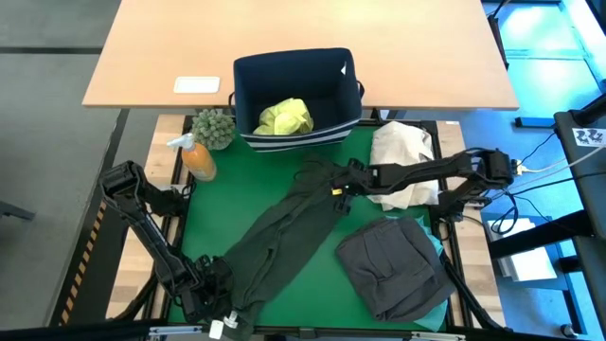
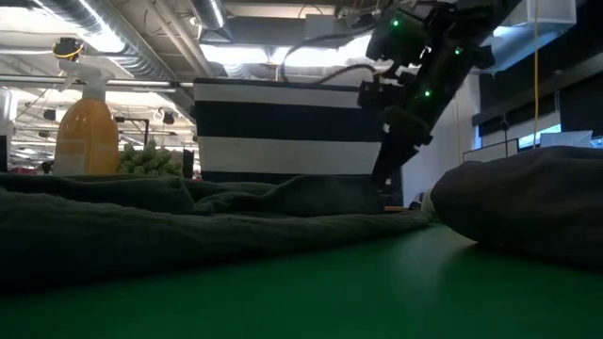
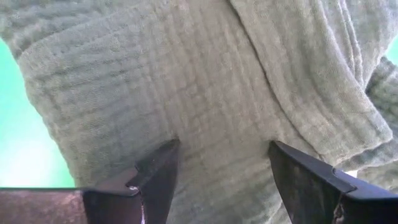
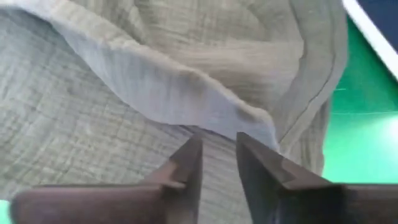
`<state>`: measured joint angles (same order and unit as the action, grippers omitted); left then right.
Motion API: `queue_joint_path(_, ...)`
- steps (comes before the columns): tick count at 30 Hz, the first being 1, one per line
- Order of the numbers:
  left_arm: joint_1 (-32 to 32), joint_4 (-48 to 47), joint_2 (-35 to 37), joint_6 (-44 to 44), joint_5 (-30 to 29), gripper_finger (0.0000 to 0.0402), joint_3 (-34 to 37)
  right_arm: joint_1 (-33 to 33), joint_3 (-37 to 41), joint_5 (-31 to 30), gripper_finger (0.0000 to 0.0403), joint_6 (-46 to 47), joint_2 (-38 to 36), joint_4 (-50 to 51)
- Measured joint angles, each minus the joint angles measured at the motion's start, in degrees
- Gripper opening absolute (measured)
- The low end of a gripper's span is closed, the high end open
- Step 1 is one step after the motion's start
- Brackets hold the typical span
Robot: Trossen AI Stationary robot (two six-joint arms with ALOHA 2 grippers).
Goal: Fold laundry
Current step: Fold the green polo shirt
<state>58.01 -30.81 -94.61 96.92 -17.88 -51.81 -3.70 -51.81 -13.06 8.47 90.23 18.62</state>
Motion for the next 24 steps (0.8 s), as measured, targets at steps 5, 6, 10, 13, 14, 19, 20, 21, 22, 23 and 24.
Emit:
queue_joint_path(5,0.0,0.0,0.0,0.0,1.6,0.0242,0.0,-0.1,0.0,-0.4,0.0157,-1.5,-0.4,-4.8)
queue_joint_path(6,0.0,0.0,0.0,0.1,1.7,0.0242,0.0,-0.1,0.0,-0.3,0.0164,-1.6,-0.4,-6.7)
queue_joint_path(10,0.0,0.0,0.0,0.0,0.9,0.0242,0.0,-0.1,0.0,2.9,0.0177,-1.7,0.1,-17.2)
queue_joint_path(13,0.0,0.0,0.0,0.0,0.3,0.0242,0.0,-0.1,0.0,5.7,0.0176,-1.7,2.0,-22.3)
queue_joint_path(14,0.0,0.0,0.0,0.1,0.3,0.0242,0.0,0.0,0.0,6.0,0.0173,-1.7,2.9,-23.2)
queue_joint_path(19,0.0,-0.1,0.0,0.0,1.0,0.0242,0.0,-0.1,0.0,6.3,0.0154,-1.4,7.8,-25.4)
queue_joint_path(20,0.0,-0.2,0.0,0.0,1.0,0.0242,0.0,-0.1,0.0,7.1,0.015,-1.4,8.6,-25.4)
queue_joint_path(21,0.0,-0.2,0.0,0.0,1.0,0.0242,0.0,-0.1,0.0,8.3,0.0145,-1.4,9.1,-24.9)
queue_joint_path(22,0.0,-0.2,0.0,0.0,1.0,0.0242,0.0,0.0,0.0,10.0,0.0139,-1.3,9.4,-24.5)
queue_joint_path(23,0.0,-0.2,0.0,0.0,1.0,0.0242,0.0,0.0,0.0,12.0,0.0133,-1.1,9.4,-23.8)
queue_joint_path(24,0.0,-0.3,0.0,0.0,1.0,0.0242,0.0,0.0,0.0,13.9,0.0127,-0.9,9.4,-22.7)
